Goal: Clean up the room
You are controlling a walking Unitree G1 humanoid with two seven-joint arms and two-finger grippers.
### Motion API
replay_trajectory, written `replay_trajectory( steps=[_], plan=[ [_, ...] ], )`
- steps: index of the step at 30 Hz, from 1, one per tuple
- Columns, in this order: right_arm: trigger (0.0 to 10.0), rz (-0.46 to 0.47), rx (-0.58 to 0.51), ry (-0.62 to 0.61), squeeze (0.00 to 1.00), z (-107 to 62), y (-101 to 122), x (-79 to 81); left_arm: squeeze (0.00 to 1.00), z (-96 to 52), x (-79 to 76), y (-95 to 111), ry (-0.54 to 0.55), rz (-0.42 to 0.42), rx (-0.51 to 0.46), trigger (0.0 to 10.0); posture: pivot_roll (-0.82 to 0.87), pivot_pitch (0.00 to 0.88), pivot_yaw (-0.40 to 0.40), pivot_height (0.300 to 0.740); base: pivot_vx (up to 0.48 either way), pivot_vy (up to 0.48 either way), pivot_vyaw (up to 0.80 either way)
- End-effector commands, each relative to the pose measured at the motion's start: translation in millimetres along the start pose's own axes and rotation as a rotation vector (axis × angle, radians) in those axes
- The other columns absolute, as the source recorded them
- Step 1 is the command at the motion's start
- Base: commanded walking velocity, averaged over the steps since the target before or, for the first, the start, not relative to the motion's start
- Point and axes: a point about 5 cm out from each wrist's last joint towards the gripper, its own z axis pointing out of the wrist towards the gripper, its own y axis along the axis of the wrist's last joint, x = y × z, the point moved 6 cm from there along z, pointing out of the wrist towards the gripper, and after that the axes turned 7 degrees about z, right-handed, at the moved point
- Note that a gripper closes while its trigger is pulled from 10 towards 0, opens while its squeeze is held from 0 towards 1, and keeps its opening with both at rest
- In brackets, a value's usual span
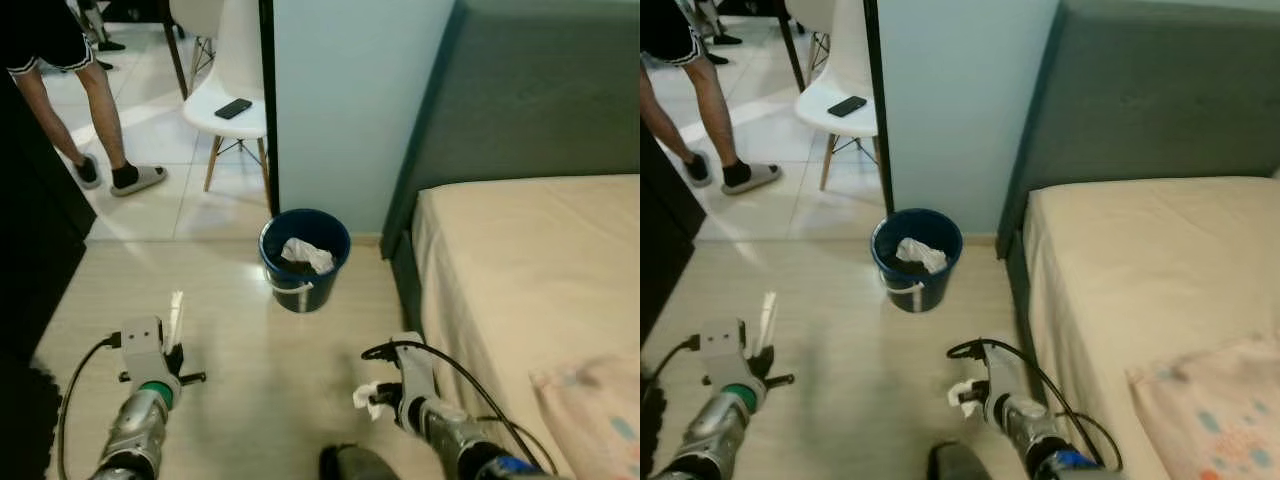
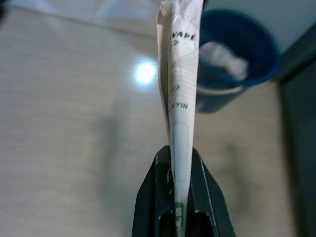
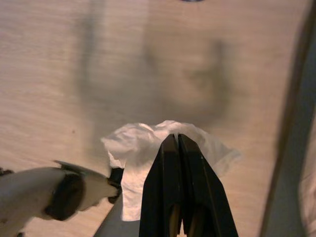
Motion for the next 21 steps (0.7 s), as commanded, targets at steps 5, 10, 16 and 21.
replay_trajectory(
  steps=[5, 10, 16, 21],
  plan=[
    [10.0, -0.002, 0.0, 0.019, 0.0, 3.0, 5, 8.9, 0.0, 5.9, -23.5, 29, -0.138, -0.024, -0.117, 10.0, -0.04, 0.0, 0.019, 0.73, 0.48, 0.0, -0.64],
    [10.0, 0.012, -0.036, 0.036, 0.0, 4.7, 17, 14.4, 0.0, 9.4, -41.6, 44, -0.223, 0.025, -0.158, 10.0, -0.05, 0.0, 0.02, 0.73, 0.48, 0.0, -0.8],
    [10.0, 0.003, -0.09, 0.063, 0.0, 6.9, 36, 24.2, 0.0, 13.6, -57.2, 67, -0.281, 0.06, -0.22, 10.0, -0.05, 0.0, 0.018, 0.73, 0.48, 0.0, -0.56],
    [10.0, -0.028, -0.099, 0.081, 0.0, 8.2, 42, 31.2, 0.0, 13.9, -57.8, 67, -0.292, 0.1, -0.212, 10.0, -0.05, 0.0, 0.02, 0.73, 0.48, 0.0, 0.0]
  ],
)
